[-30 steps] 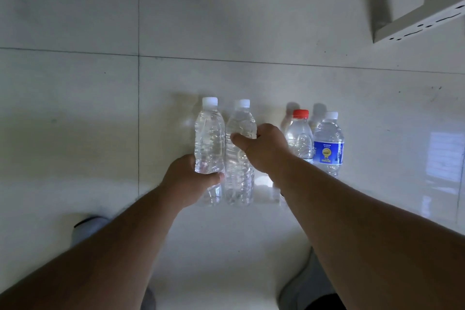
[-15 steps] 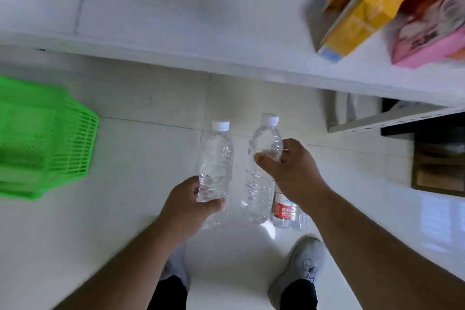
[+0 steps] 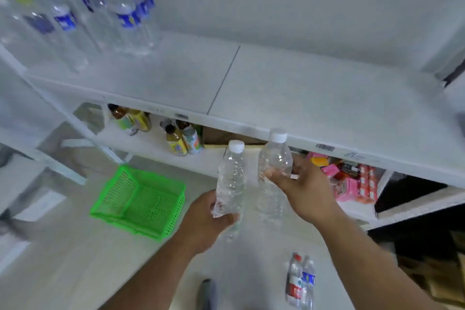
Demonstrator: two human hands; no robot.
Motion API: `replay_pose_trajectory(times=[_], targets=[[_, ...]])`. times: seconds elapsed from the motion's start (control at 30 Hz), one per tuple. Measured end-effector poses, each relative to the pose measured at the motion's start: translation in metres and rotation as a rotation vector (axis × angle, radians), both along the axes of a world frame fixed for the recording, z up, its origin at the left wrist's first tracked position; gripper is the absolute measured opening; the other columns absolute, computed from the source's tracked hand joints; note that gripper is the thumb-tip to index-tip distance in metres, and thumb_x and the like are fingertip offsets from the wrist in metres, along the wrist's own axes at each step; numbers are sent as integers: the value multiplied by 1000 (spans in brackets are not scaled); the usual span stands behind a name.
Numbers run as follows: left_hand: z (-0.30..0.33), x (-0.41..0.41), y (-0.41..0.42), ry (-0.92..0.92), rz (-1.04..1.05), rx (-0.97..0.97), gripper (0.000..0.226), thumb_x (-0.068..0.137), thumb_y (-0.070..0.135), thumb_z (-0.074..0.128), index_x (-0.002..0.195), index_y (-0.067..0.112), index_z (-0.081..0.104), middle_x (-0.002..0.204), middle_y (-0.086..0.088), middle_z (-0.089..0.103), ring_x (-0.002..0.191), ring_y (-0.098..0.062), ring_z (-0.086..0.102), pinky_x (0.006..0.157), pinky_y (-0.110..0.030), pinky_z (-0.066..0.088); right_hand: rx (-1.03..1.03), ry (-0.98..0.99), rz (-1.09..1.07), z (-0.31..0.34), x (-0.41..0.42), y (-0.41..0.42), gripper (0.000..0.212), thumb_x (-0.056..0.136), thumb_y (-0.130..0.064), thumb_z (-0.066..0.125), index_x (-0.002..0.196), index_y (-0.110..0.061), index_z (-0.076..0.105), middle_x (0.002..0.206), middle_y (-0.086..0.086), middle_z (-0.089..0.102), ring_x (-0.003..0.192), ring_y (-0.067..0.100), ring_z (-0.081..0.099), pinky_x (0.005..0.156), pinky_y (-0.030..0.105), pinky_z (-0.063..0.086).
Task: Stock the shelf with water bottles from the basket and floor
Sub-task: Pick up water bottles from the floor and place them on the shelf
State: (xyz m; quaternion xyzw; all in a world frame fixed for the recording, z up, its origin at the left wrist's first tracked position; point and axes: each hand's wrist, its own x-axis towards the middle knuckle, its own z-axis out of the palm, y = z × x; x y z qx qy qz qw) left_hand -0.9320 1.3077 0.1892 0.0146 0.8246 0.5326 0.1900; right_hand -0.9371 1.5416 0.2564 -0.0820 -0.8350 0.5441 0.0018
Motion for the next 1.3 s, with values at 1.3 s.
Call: replay_pose_trajectory(times=[1.3], targets=[[150,59,-288,281,456,75,31,75,21,82,97,39,71,94,22,75,85,6,69,67,-7,48,-144,239,328,155,-8,-309,23,82,-30,79,102,-29,71,94,-15,76,87,1,72,75,25,53]])
